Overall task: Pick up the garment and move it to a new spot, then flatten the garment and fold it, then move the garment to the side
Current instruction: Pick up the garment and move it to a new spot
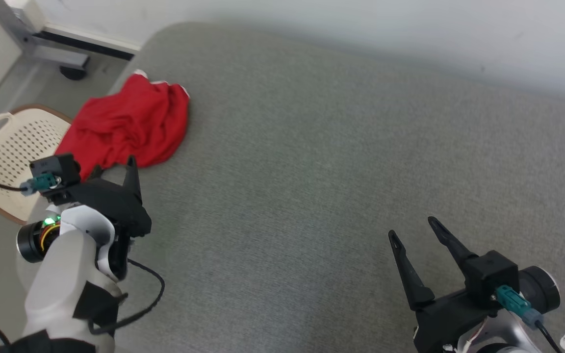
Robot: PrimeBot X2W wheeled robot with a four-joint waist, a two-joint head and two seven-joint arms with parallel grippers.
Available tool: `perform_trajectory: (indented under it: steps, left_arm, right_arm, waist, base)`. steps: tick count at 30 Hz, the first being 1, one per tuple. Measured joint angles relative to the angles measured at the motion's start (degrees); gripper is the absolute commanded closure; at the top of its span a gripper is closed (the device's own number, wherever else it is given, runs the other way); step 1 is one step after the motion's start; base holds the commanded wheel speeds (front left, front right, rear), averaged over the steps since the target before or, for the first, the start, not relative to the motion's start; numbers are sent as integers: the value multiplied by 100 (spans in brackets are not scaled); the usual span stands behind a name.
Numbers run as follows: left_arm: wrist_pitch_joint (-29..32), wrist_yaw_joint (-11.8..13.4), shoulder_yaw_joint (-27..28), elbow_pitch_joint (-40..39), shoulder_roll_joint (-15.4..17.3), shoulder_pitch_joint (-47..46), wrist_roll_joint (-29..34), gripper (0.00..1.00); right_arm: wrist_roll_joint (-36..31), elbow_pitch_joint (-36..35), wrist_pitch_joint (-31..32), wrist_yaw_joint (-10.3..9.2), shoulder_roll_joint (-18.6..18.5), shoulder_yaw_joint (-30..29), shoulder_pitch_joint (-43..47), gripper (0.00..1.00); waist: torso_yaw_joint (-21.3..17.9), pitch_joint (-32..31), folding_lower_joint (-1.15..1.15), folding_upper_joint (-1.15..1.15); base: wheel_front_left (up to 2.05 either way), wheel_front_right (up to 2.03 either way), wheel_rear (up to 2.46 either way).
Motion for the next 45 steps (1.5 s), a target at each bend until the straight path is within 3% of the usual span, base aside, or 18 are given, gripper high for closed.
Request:
perform_trajectory:
  steps: [5, 15, 22, 23, 25, 33, 45]
  left_arm:
    - [-8, 47, 121, 527, 97, -484, -164, 0]
    - [-13, 554, 491, 1338, 503, -1073, -410, 0]
    - [-159, 604, 687, 1581, 713, -1256, -631, 1]
    - [-201, 604, 688, 1612, 719, -1263, -632, 18]
    - [-259, 622, 688, 1669, 721, -1278, -633, 100]
    - [-425, 491, 546, 1824, 724, -1307, -617, 100]
    - [-712, 142, 214, 1673, 844, -1536, -433, 100]
  right_arm:
    - [-13, -483, 231, 0, -170, 59, 20, 0]
    - [-14, -956, 404, 0, -267, 65, 72, 0]
    - [-29, -1121, 414, 0, -311, 47, 170, 0]
    - [-29, -1139, 430, 0, -319, 47, 179, 0]
    - [-29, -1170, 453, 0, -337, 42, 201, 0]
    - [-29, -1172, 444, 0, -322, 68, 220, 0]
    - [215, -255, -231, 0, 63, 352, -82, 0]
  waist:
    - [-230, 441, 0, 0]
    - [-727, 1151, 0, 1]
    - [-1062, 1427, 0, 1]
    - [-1097, 1456, 0, 1]
    - [-1157, 1508, 0, 1]
    - [-1210, 1540, 0, 1]
    - [-1257, 877, -1, 0]
  base:
    - [0, 0, 0]
    - [0, 0, 0]
    - [0, 0, 0]
    - [0, 0, 0]
    - [0, 0, 0]
    - [0, 0, 0]
    - [0, 0, 0]
